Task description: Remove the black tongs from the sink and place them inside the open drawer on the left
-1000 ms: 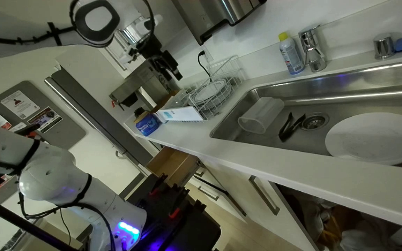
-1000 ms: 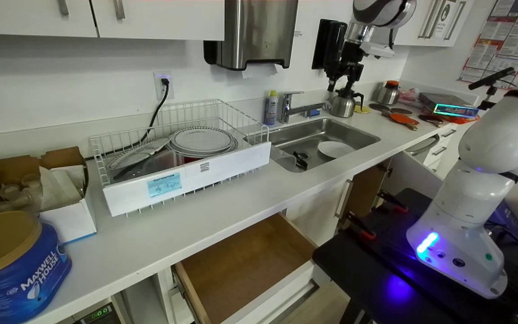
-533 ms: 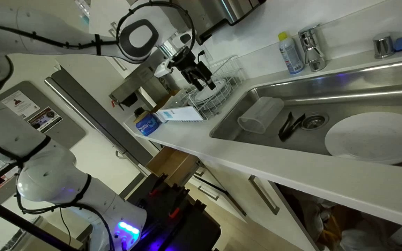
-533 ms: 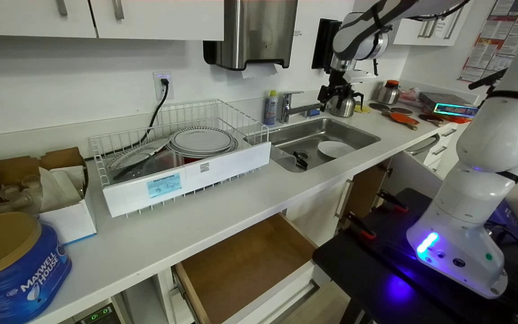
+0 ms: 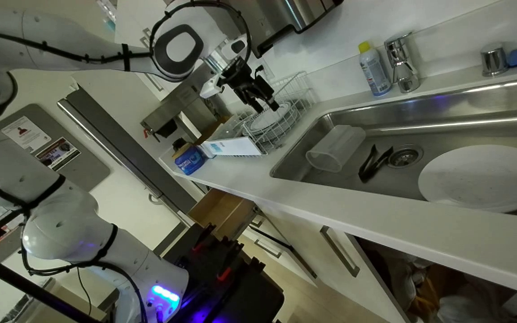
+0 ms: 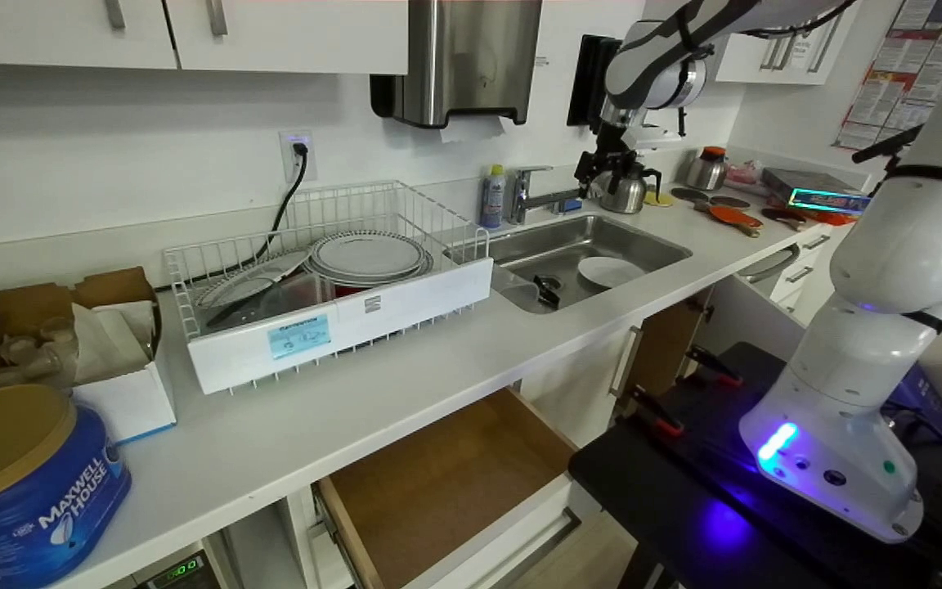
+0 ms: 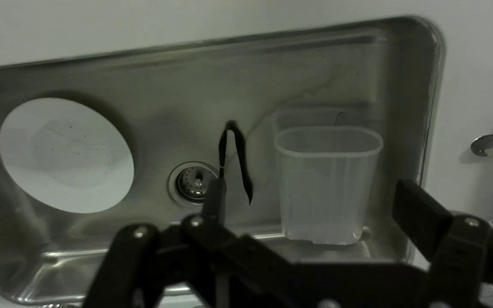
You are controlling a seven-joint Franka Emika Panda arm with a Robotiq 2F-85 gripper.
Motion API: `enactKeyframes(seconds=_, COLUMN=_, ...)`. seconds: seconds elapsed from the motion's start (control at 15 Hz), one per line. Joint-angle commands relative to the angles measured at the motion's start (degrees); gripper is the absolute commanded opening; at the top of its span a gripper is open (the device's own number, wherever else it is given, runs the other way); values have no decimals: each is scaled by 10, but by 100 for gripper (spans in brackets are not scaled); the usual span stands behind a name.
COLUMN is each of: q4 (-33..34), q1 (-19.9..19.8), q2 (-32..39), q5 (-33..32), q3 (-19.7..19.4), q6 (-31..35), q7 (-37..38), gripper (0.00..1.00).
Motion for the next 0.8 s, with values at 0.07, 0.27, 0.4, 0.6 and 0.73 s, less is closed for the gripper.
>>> enactKeyframes(seconds=0.07, q4=25, q1=-17, q2=88, q5=22, q3=2, q6=87, q7=-7, gripper=100)
enactKeyframes(seconds=0.27, q4=47, q1=-37, q2=162, q5=37, q3=6, q6=133, q7=-34, gripper=100)
enactKeyframes(seconds=0.4, q4=69, q1=-47, q2=215, q5=24, q3=7, q6=164, q7=-34, gripper=100)
enactKeyframes(seconds=0.6, q4=111, q1=-59, q2=289, q5=16, q3=6, q6=204, q7=-18, gripper=100)
enactKeyframes(seconds=0.73, q4=146, q1=-66, q2=337, q5=16, q3=4, q6=222, q7=-8, gripper=100)
